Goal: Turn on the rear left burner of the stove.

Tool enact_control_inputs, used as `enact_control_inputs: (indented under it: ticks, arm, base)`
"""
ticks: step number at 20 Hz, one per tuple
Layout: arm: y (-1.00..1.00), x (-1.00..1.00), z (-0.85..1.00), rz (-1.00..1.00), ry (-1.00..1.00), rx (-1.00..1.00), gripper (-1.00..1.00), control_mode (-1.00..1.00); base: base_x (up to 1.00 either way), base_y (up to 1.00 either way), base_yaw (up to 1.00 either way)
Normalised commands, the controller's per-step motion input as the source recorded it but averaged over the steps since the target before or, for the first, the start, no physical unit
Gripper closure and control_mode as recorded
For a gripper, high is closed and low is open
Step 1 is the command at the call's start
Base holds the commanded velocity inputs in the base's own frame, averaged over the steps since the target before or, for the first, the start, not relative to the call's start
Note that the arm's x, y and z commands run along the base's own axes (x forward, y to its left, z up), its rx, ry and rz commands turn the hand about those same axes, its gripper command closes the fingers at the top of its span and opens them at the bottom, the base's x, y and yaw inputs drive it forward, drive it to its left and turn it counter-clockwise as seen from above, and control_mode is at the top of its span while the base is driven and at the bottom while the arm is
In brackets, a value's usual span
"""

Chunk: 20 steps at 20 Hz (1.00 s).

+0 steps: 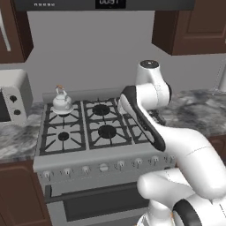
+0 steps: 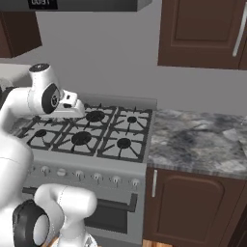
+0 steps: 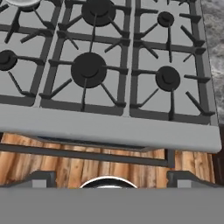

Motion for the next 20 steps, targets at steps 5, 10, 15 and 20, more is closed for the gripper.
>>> enact_control_inputs:
  ticks: [5,10,15,20]
  arm:
    - [1.00,-0.11,-0.83,-0.06,-0.21,-0.11,-1.00,-1.00]
    - [1.00,-0.10,-0.81,-0.06,-0.22,-0.13,-1.00,-1.00]
    - [0.75,-0.01,-0.44,-0.04,-0.11,-0.12,-1.00,-1.00]
    - [0.40,0.00,-0.17,0.00,-0.05,-0.06,-1.00,-1.00]
  base:
    - [0.00,0.00,0.00]
    - [0.00,0.00,0.00]
    - [0.00,0.00,0.00]
    - [0.00,0.00,0.00]
